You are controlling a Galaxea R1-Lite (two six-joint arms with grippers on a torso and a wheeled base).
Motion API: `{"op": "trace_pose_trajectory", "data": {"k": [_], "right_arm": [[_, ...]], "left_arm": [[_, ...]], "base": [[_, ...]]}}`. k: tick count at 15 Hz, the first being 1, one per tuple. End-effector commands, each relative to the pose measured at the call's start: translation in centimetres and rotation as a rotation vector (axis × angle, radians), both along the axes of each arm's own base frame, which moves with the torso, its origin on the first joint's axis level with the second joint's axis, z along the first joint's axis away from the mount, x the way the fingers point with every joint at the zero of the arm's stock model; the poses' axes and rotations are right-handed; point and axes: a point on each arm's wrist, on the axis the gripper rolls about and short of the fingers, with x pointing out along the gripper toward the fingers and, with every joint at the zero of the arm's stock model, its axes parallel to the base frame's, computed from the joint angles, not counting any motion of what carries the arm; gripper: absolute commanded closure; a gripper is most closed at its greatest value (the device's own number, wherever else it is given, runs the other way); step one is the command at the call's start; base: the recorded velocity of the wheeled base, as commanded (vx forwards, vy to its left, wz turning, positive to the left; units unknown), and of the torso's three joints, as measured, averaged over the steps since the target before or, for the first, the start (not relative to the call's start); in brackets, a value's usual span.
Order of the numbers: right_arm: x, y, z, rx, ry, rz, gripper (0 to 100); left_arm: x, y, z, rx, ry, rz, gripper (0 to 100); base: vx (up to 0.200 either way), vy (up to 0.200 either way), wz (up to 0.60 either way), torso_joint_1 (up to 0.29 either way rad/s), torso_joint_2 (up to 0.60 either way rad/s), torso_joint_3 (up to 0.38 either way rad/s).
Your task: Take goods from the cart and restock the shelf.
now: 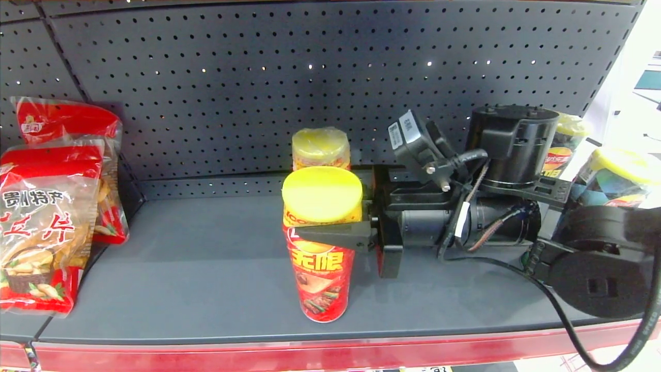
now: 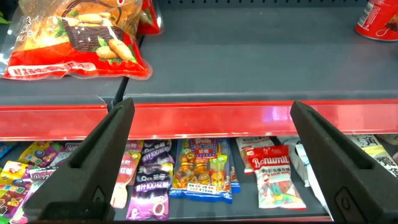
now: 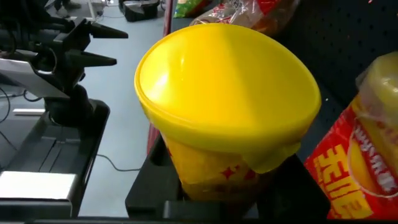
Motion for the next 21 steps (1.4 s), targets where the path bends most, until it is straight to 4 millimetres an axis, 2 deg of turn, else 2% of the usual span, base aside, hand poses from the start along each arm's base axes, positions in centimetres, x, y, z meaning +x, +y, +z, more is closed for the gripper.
{"op": "trace_pose_trajectory", "data": {"k": [1, 14, 15, 21], "right_arm": [[0.6, 0.2, 0.0, 0.002, -0.002, -0.006, 100], [0.5, 0.4, -1.6, -0.034, 0.031, 0.002, 100], [0.6, 0.4, -1.6, -0.034, 0.029, 0.002, 0], [0.3, -0.2, -2.0, -0.047, 0.041, -0.006, 0]], "left_arm": [[0.0, 0.0, 0.0, -0.001, 0.001, 0.0, 0], [0.0, 0.0, 0.0, -0.001, 0.001, 0.0, 0], [0.0, 0.0, 0.0, -0.001, 0.001, 0.0, 0], [0.0, 0.0, 0.0, -0.001, 0.001, 0.0, 0]], "base": [[0.0, 0.0, 0.0, 0.0, 0.0, 0.0], [0.0, 0.0, 0.0, 0.0, 0.0, 0.0], [0.0, 0.0, 0.0, 0.0, 0.0, 0.0], [0.0, 0.0, 0.0, 0.0, 0.0, 0.0]]}}
